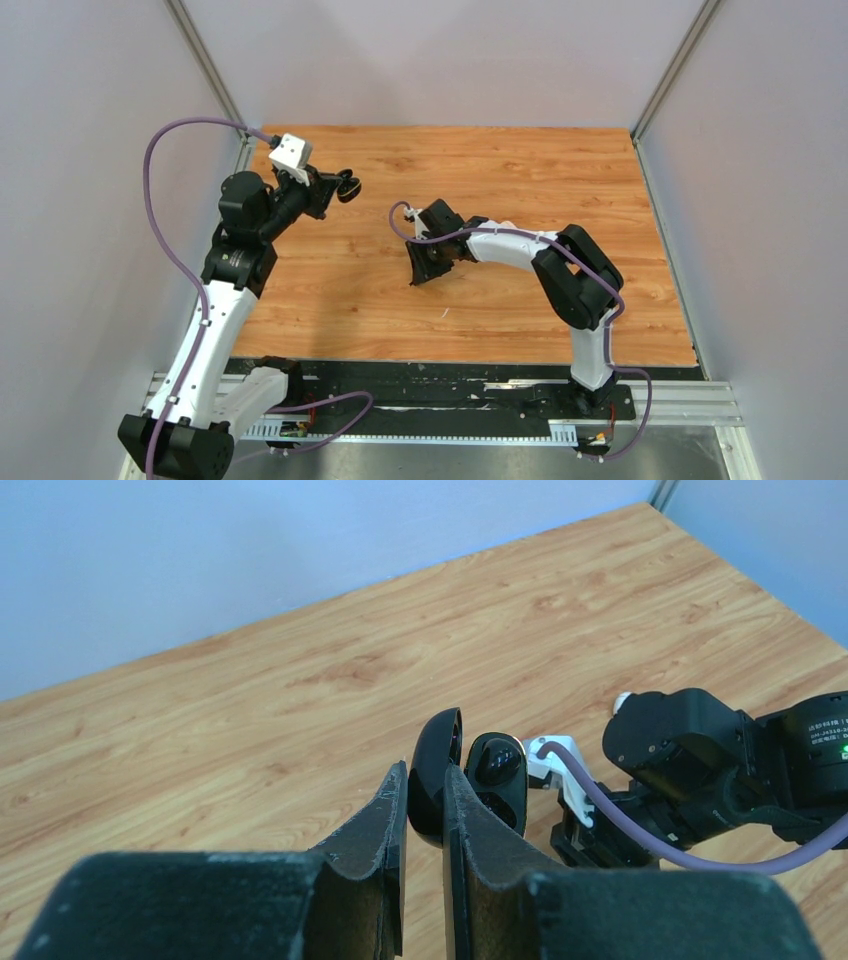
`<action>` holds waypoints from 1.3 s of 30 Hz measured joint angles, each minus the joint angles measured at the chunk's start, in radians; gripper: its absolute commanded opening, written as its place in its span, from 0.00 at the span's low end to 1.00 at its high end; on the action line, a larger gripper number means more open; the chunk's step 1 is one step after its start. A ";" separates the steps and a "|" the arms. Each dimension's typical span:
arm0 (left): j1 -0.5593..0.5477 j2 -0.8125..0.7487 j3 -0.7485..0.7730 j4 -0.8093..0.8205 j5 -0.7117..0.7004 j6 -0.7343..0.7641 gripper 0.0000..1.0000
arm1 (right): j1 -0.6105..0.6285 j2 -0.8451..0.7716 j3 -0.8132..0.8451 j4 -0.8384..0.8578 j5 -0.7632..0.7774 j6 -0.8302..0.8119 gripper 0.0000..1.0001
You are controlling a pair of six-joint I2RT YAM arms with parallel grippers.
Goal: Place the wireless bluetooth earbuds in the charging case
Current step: Pick up the earbud from the center of the board.
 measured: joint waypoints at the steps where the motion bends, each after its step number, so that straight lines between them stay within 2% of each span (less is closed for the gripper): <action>1: 0.000 0.001 0.000 0.000 0.000 0.000 0.00 | 0.001 0.001 0.002 0.000 0.000 0.000 0.32; 8: 0.001 0.001 -0.002 0.000 0.000 0.003 0.00 | 0.005 0.011 0.011 0.006 0.000 -0.002 0.29; 12: 0.001 0.001 -0.006 -0.001 0.001 0.005 0.00 | 0.005 0.011 0.011 0.006 0.003 -0.006 0.33; 21: 0.001 0.009 -0.008 0.000 0.008 0.004 0.00 | 0.005 -0.001 -0.011 0.032 0.000 -0.024 0.31; 28: 0.001 0.019 -0.008 0.000 0.008 0.003 0.00 | 0.005 -0.003 -0.021 0.048 0.001 -0.069 0.23; 32: 0.001 0.019 -0.009 0.000 0.008 0.004 0.00 | 0.005 -0.024 -0.050 0.078 -0.003 -0.124 0.01; 39: 0.002 0.032 -0.026 0.012 0.023 0.004 0.00 | 0.003 -0.068 -0.088 0.102 0.008 -0.296 0.00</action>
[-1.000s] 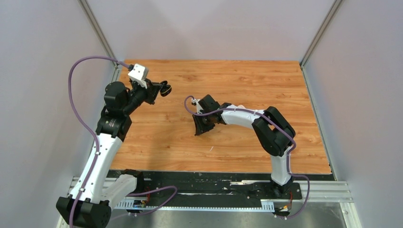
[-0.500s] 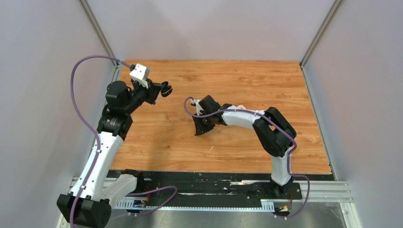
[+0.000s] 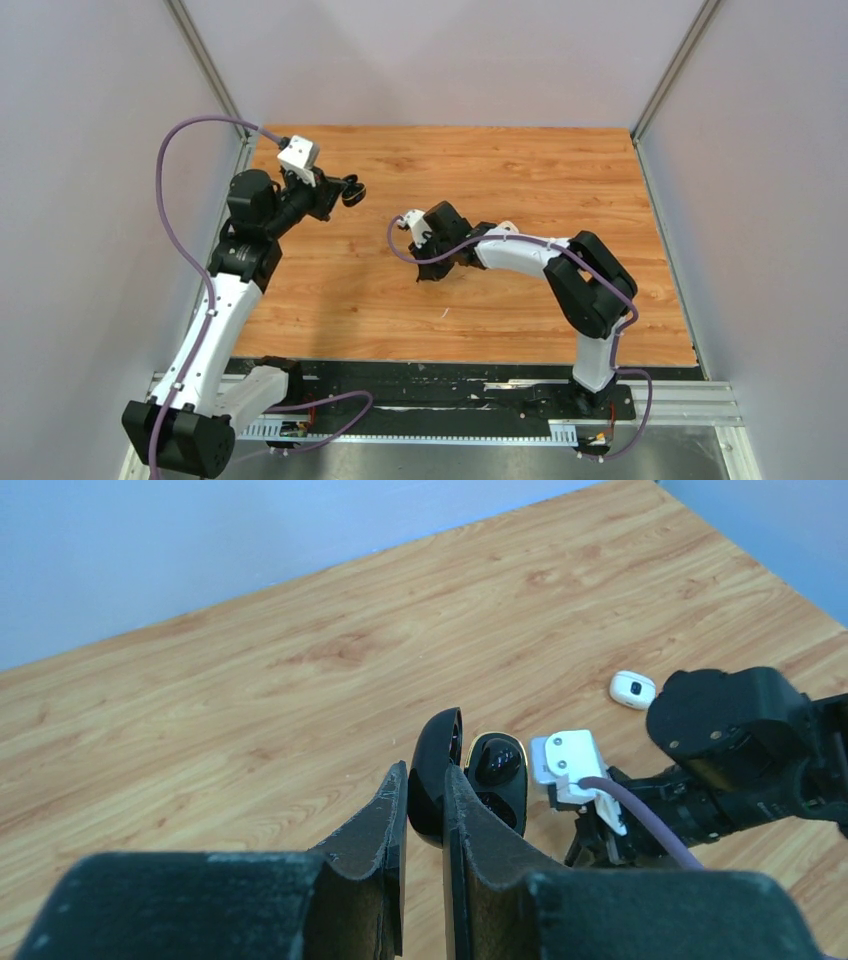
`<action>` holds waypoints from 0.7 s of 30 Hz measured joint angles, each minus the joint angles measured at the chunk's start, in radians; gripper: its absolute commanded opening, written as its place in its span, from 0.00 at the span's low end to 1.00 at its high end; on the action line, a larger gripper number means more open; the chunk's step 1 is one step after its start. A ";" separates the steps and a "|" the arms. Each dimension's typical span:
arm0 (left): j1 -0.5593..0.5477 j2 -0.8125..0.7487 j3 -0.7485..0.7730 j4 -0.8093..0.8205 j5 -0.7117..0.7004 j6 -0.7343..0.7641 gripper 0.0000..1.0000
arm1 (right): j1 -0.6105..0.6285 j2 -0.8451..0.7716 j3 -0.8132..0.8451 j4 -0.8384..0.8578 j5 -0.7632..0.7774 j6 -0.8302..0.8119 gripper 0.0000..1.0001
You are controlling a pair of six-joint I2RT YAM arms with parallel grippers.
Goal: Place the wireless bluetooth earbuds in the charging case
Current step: Pick up the earbud from the center of the board, then place the earbud in the charging case.
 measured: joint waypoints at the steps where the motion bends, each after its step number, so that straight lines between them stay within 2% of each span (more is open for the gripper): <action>1: 0.000 0.007 0.000 0.002 0.005 -0.001 0.00 | 0.000 -0.011 0.000 -0.002 0.008 -0.036 0.00; 9: 0.000 0.102 0.005 -0.002 0.056 -0.013 0.00 | 0.000 -0.232 0.061 -0.005 0.046 -0.322 0.00; 15: -0.011 0.212 0.074 -0.038 0.052 -0.035 0.00 | -0.001 -0.425 0.111 0.079 0.062 -0.539 0.00; 21: -0.081 0.275 0.150 -0.045 -0.002 -0.063 0.00 | 0.008 -0.465 0.153 0.184 0.057 -0.765 0.00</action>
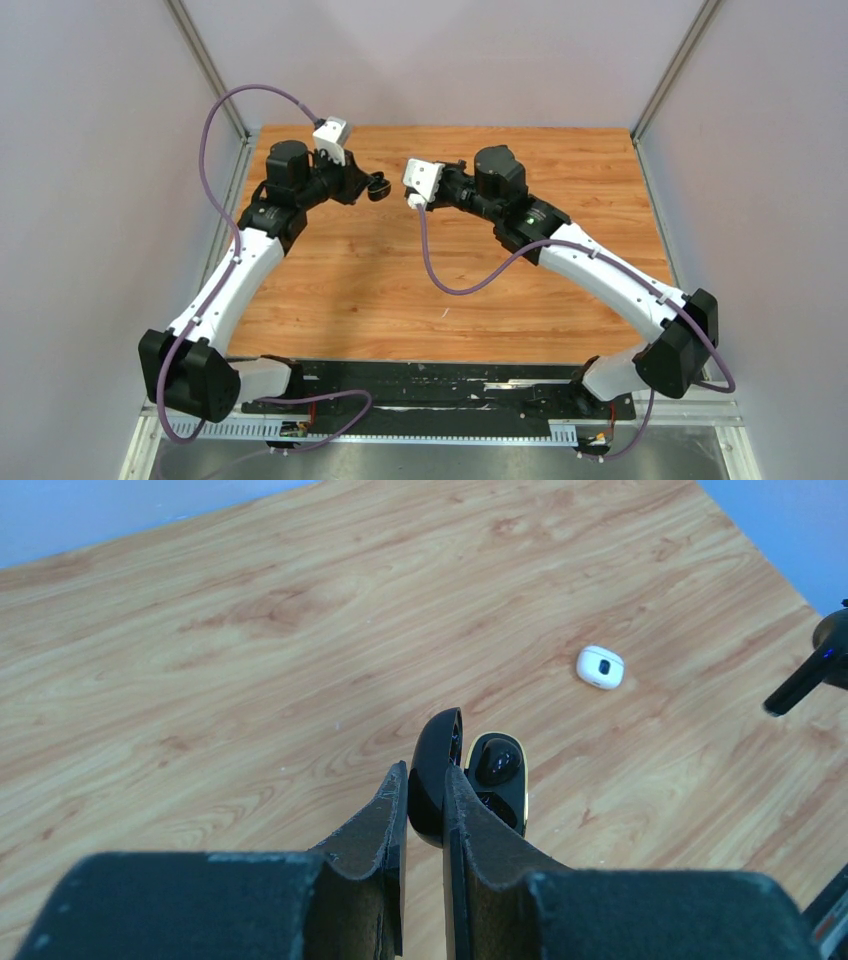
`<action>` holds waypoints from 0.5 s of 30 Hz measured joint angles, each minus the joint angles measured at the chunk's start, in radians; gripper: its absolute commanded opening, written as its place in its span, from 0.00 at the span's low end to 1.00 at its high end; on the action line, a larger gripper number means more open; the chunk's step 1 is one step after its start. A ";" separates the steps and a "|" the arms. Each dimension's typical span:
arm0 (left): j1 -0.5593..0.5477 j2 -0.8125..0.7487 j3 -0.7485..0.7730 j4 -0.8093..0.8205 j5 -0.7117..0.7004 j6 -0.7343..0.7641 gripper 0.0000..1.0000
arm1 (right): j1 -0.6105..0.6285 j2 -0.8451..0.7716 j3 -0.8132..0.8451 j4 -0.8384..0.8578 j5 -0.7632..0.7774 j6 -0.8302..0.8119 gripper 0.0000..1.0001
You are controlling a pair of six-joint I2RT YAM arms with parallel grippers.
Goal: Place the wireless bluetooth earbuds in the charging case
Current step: Place the earbud in the charging case.
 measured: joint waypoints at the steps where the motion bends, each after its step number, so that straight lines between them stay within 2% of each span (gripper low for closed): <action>1: -0.011 0.004 0.006 0.001 -0.006 -0.006 0.00 | 0.008 0.005 0.008 0.013 0.000 -0.040 0.00; 5: -0.039 0.002 0.010 0.017 -0.021 -0.032 0.00 | 0.038 0.035 0.034 0.043 -0.002 -0.134 0.00; 15: -0.045 -0.082 -0.040 0.097 -0.013 -0.051 0.00 | 0.074 0.074 0.040 0.074 -0.068 -0.254 0.00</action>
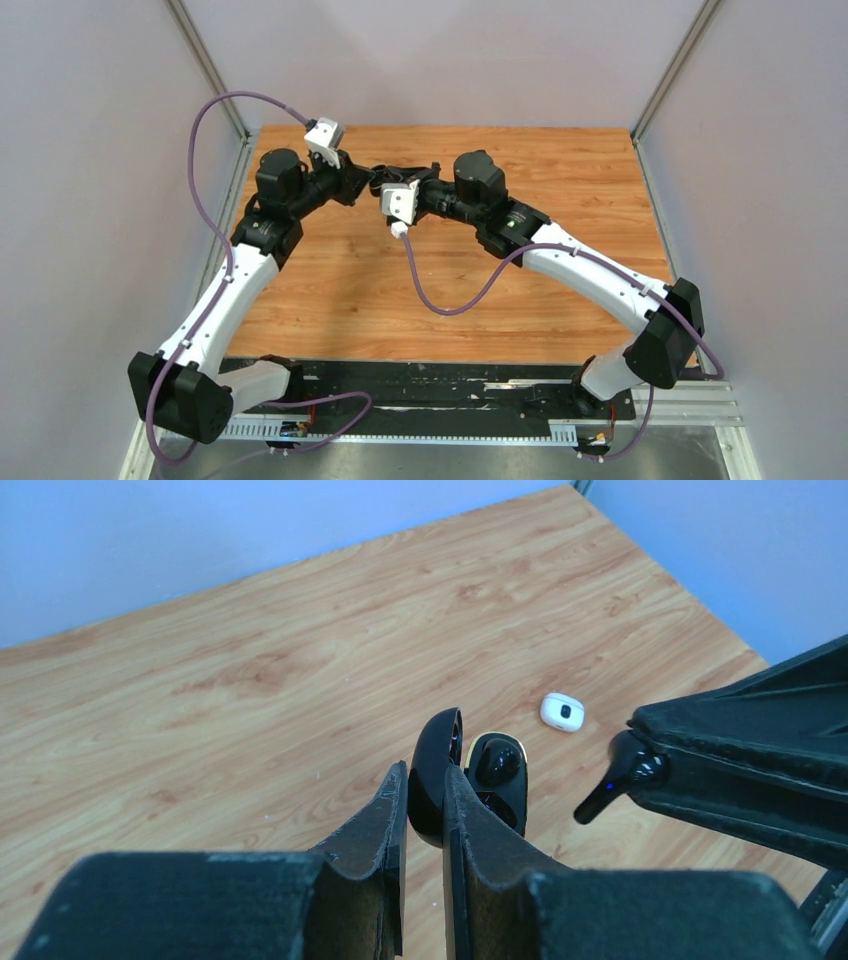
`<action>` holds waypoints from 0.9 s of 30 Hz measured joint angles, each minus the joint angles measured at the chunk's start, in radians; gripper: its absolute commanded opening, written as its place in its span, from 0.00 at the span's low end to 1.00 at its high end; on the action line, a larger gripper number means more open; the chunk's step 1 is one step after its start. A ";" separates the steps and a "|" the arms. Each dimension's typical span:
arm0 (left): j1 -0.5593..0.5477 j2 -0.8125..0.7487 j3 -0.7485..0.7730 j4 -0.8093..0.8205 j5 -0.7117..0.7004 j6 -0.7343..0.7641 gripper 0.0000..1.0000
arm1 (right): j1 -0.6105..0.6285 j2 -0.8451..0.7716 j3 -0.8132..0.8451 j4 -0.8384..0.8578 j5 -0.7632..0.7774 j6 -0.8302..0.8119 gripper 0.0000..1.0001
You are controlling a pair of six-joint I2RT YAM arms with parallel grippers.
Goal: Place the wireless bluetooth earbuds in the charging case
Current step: Place the earbud in the charging case.
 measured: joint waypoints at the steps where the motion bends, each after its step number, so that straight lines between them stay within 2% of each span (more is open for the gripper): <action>1: -0.001 -0.006 -0.003 0.007 0.003 0.000 0.00 | 0.002 0.000 0.000 0.001 -0.007 -0.012 0.00; 27: -0.006 -0.058 -0.054 0.097 0.107 0.030 0.00 | 0.029 0.032 0.002 -0.009 -0.045 -0.165 0.00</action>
